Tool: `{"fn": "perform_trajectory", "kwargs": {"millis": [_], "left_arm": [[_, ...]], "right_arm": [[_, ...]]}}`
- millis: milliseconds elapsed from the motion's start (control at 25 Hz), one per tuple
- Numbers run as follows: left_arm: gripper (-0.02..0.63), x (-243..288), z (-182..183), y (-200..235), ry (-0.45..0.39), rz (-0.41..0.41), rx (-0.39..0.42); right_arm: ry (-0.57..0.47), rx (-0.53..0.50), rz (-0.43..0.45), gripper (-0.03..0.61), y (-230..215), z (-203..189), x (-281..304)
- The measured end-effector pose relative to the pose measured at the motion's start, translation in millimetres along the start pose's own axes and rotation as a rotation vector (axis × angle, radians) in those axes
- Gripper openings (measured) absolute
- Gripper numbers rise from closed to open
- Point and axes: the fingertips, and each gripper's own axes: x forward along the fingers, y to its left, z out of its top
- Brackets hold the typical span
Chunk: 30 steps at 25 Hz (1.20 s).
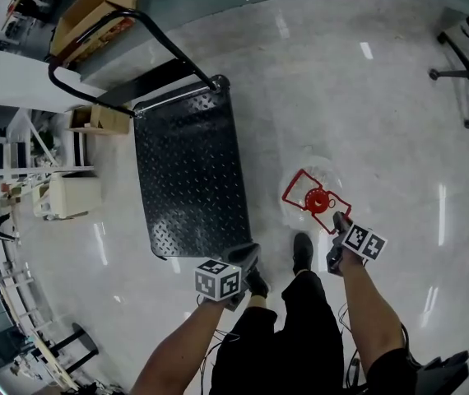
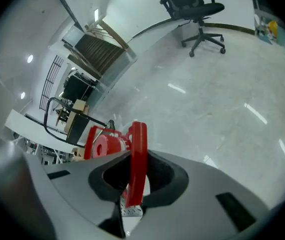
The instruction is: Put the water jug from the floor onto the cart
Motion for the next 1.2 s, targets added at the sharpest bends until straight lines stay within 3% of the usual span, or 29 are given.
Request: {"fn": "perform_trajectory", "kwargs": {"millis": [240,600,880,1040,1200], "left_arm": [[0.002,-34,10,-2,-0.028,0.013,0.016],[0.002,-112,54,6,-0.221,0.050,-0.047],[0.002,-193,79,-11,-0.339,0.082,0.099],[0.002,-248,69,-14,-0.375,0.122,0.200],[0.002,-301,55,3,-0.454,0.186,0.165]], "right_arm": [[0.041,-0.042,-0.022,0.060,23,9,-6],[0.088,-0.196,0.072,0.061,113,19,-30],[0.091,-0.270,0.159,0.061,201,41,-88],[0.092,-0.309,0.233,0.061,267,34,-117],[0.099,-0.373,0.312,0.061,338,18,-133]]}}
